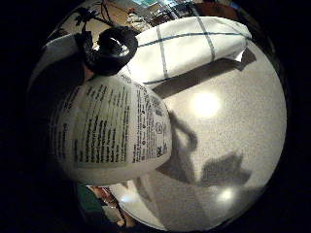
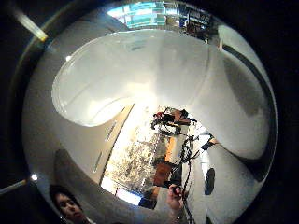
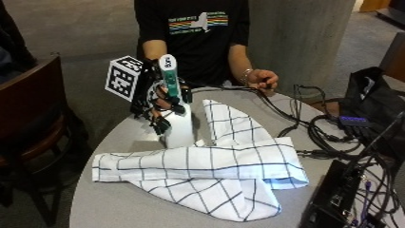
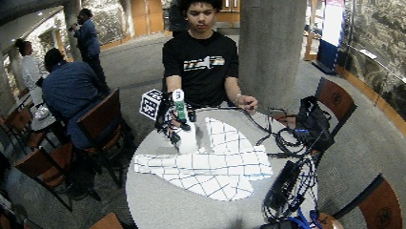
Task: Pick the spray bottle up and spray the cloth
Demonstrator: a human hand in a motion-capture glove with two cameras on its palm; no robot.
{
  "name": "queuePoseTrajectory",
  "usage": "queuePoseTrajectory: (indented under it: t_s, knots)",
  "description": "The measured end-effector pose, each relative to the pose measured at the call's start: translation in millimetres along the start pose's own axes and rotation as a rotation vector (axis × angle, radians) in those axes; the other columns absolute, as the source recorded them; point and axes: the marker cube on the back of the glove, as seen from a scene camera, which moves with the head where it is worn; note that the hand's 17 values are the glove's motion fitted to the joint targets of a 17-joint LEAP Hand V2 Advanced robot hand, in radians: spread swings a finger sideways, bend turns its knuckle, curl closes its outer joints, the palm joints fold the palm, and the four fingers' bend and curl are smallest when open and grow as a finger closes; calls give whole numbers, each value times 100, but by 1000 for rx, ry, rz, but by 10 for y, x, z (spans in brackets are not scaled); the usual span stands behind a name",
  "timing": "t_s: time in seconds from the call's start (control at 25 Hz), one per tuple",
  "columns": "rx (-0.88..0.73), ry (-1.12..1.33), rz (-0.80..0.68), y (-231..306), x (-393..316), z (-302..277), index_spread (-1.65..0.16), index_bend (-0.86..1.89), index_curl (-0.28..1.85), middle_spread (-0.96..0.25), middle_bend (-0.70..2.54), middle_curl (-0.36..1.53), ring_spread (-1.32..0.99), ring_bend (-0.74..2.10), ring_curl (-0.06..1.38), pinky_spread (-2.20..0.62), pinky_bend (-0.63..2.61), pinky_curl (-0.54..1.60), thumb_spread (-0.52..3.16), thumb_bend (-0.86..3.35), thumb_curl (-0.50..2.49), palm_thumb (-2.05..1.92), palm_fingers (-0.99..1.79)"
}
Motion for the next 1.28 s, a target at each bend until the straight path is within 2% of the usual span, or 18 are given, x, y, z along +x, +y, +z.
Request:
queuePoseTrajectory:
  t_s: [0.36,0.64,0.96,1.28]
  knots:
    - [-29,19,-4,-56,-38,-10,-23,29,48,-11,31,45,-1,25,35,31,15,28,34,-2,67,114,105]
    - [-230,32,42,-147,-298,-139,-23,28,51,-11,31,46,-2,26,36,30,16,27,31,-3,69,111,111]
    - [-441,273,112,-337,-562,-33,-23,27,53,-10,31,46,-3,27,37,28,16,27,29,-3,71,110,112]
    - [-551,465,170,-401,-597,74,-23,26,55,-10,31,47,-3,27,38,28,17,28,27,-3,72,108,113]
